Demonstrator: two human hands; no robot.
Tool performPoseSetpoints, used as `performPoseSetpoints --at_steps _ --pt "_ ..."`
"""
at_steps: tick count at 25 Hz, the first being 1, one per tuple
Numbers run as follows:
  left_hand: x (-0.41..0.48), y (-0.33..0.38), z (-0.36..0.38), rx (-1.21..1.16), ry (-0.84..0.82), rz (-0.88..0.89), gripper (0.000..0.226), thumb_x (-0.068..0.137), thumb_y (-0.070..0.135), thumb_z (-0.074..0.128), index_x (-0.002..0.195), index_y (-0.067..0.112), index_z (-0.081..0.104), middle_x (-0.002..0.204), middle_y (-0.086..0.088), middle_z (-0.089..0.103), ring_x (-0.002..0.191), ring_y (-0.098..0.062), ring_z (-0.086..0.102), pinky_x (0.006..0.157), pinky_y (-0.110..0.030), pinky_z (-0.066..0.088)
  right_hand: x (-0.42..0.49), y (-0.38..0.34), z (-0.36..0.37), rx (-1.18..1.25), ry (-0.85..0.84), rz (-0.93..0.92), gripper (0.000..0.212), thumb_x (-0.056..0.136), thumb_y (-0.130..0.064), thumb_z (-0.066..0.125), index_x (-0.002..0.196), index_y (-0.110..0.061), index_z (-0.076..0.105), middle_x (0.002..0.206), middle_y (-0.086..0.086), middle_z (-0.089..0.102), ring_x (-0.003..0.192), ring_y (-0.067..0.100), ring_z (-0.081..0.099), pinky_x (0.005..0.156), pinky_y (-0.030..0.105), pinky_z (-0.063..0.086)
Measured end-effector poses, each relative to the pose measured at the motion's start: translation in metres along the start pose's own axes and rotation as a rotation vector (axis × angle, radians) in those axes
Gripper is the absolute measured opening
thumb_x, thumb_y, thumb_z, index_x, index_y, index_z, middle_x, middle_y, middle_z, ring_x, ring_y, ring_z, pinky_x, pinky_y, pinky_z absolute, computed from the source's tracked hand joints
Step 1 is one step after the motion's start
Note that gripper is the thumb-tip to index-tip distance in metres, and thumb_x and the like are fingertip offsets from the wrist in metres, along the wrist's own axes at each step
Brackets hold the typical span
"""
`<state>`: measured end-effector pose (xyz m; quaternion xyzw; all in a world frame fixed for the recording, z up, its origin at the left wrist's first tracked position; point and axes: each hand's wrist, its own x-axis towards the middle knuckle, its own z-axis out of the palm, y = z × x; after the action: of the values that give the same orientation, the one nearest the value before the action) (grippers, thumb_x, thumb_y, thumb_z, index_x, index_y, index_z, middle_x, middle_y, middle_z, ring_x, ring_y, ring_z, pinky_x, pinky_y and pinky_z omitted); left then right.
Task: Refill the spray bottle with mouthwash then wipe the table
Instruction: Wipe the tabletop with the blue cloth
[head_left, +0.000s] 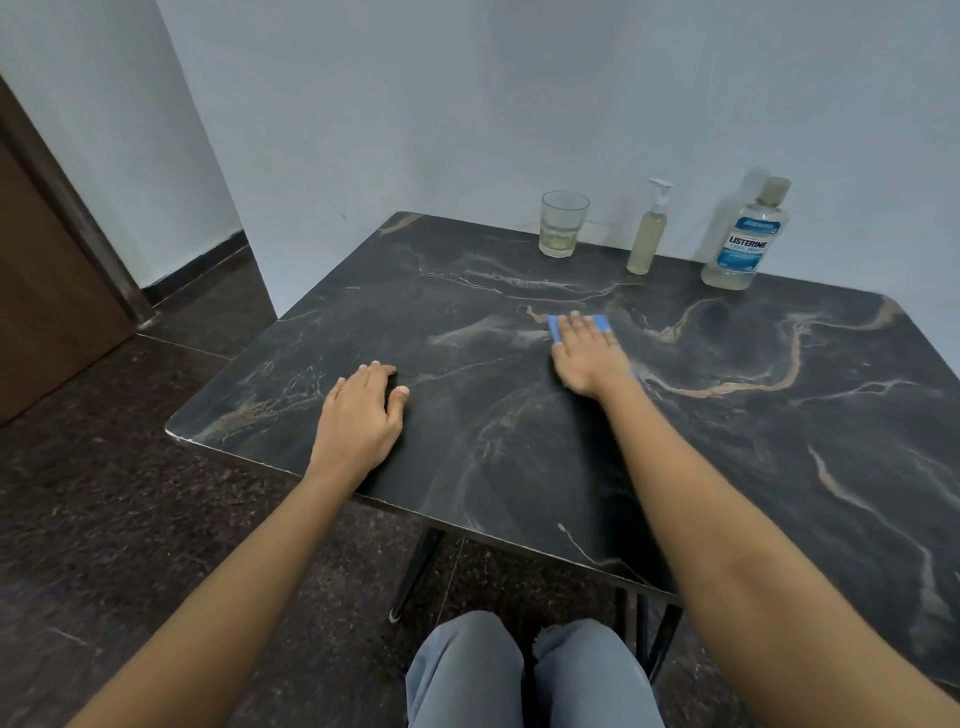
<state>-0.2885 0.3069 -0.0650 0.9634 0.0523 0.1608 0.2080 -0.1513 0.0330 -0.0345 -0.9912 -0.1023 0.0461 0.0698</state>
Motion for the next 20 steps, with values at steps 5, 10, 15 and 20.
performPoseSetpoints --at_steps 5,10,15,20 --pt "-0.002 0.004 -0.006 0.002 0.074 -0.045 0.036 0.100 0.030 0.037 0.121 0.006 0.055 0.119 -0.012 0.061 0.113 -0.031 0.054 0.100 -0.042 0.035 -0.036 -0.115 0.028 0.007 -0.048 -0.315 0.056 0.101 -0.032 0.020 0.154 -0.015 0.008 0.162 0.004 0.003 0.149 0.019 0.001 0.120 0.040 0.000" --pt "-0.004 0.009 -0.015 -0.041 0.152 -0.188 0.040 0.102 0.034 0.031 0.101 0.007 0.061 0.101 -0.012 0.067 0.099 -0.033 0.059 0.100 -0.047 0.036 -0.106 -0.138 0.035 -0.004 -0.072 -0.471 0.056 0.102 -0.032 0.019 0.154 -0.018 0.005 0.162 0.002 0.000 0.149 0.016 -0.002 0.121 0.038 -0.001" --pt "-0.012 0.009 -0.031 -0.289 0.137 -0.253 0.041 0.101 0.036 0.033 0.077 0.010 0.053 0.077 -0.007 0.060 0.082 -0.033 0.058 0.080 -0.044 0.044 -0.173 -0.098 0.032 0.006 -0.101 -0.669 0.052 0.103 -0.031 0.020 0.153 -0.025 0.007 0.161 -0.006 0.001 0.148 0.011 -0.001 0.120 0.031 -0.003" --pt "-0.010 -0.029 -0.048 -0.128 0.041 -0.205 0.039 0.100 0.036 0.036 0.099 0.006 0.061 0.099 -0.012 0.065 0.096 -0.034 0.058 0.085 -0.045 0.045 -0.168 -0.046 0.018 -0.019 -0.087 -0.592 0.051 0.104 -0.033 0.021 0.153 -0.029 0.010 0.161 -0.008 0.004 0.148 0.007 0.002 0.120 0.031 0.001"
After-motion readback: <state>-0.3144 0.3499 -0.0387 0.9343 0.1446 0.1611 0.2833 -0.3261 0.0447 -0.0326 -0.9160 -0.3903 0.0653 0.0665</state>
